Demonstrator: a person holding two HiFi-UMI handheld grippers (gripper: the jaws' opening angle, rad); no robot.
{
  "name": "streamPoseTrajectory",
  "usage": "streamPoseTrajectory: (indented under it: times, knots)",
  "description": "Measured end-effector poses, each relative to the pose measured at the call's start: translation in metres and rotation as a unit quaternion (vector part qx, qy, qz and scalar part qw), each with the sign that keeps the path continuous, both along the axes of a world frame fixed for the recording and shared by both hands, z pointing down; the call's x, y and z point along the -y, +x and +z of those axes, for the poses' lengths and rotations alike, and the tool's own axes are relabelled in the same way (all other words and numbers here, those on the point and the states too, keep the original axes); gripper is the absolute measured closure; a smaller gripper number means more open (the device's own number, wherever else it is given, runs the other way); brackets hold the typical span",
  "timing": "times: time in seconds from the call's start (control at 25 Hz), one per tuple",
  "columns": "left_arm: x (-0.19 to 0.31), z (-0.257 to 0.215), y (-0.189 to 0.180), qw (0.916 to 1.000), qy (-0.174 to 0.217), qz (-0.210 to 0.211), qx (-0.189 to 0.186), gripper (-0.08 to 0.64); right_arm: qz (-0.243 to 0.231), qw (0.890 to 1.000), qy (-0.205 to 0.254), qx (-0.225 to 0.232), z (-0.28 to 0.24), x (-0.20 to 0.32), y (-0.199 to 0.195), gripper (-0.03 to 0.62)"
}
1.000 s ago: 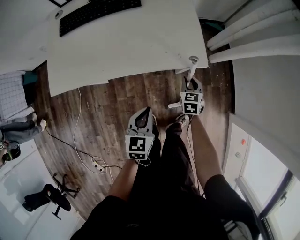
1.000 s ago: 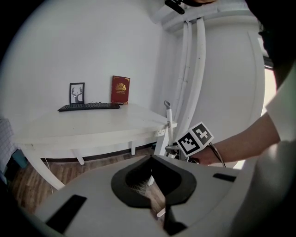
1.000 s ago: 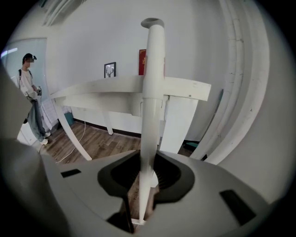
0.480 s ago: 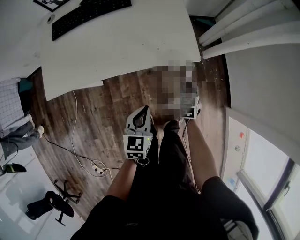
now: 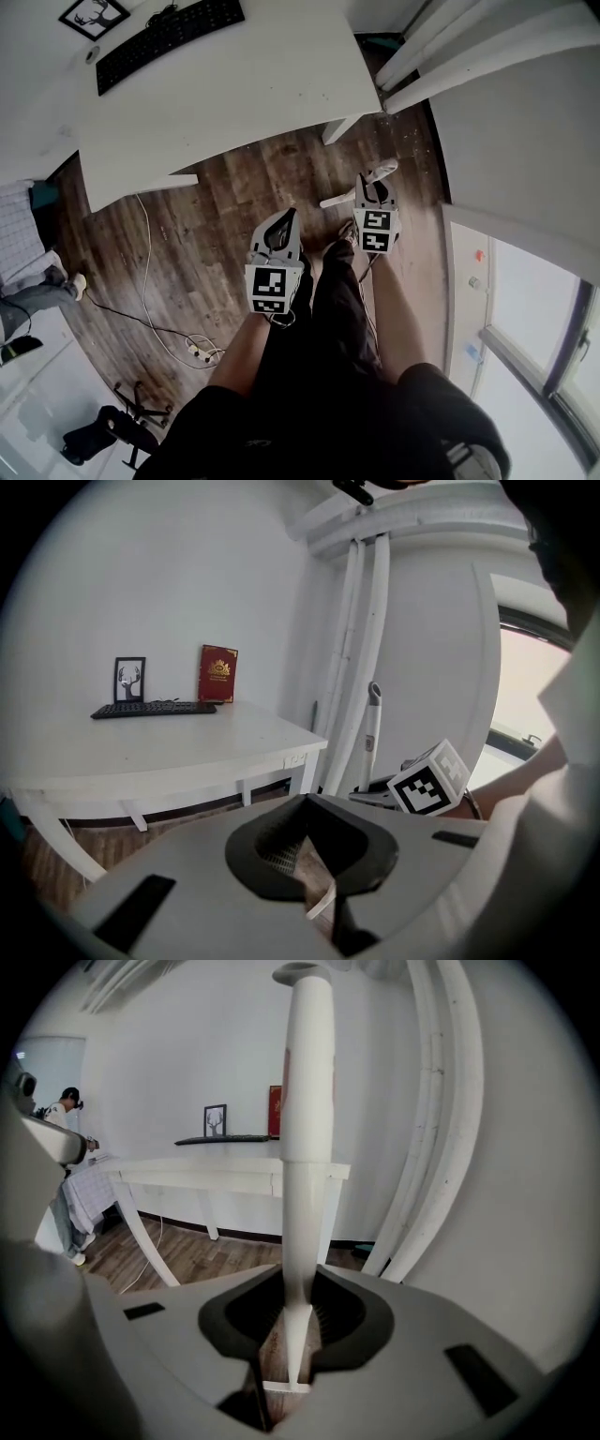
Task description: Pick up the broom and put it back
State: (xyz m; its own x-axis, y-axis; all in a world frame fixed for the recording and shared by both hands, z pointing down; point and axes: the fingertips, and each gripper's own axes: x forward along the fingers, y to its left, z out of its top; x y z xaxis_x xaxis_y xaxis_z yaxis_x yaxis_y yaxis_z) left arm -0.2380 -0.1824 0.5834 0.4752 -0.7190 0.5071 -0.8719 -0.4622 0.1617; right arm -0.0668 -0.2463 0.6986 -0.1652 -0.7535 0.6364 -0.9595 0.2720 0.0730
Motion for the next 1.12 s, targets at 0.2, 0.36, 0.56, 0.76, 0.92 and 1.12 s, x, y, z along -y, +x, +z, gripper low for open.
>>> streamPoseTrajectory:
  times: [0.2, 0.36, 0.56, 0.76, 0.92, 1.12]
  knots:
    - [-0.008, -0.018, 0.001, 0.9994, 0.019, 0.030, -0.005, 0.557, 0.042, 0.999, 0.032, 0.007, -0.026, -0.029, 0.012, 0.492]
    - [-0.014, -0.034, 0.004, 0.9982, 0.031, 0.050, -0.011, 0.557, 0.063, 0.994, 0.081, 0.023, -0.070, -0.049, 0.015, 0.492]
    - [-0.015, -0.064, 0.011, 0.9959, 0.060, 0.066, -0.014, 0.557, 0.058, 0.988, 0.138, 0.029, -0.141, -0.065, 0.013, 0.492]
    - [-0.013, -0.102, 0.027, 0.9928, 0.099, 0.066, -0.017, 0.557, 0.042, 0.983, 0.178, 0.033, -0.211, -0.078, 0.014, 0.492]
    - [-0.025, -0.131, 0.044, 0.9896, 0.131, 0.057, -0.019, 0.557, 0.031, 0.977, 0.205, 0.038, -0.259, -0.094, 0.023, 0.492]
    - [-0.056, -0.164, 0.068, 0.9860, 0.160, 0.040, -0.022, 0.557, 0.018, 0.975, 0.218, 0.048, -0.299, -0.132, 0.040, 0.492]
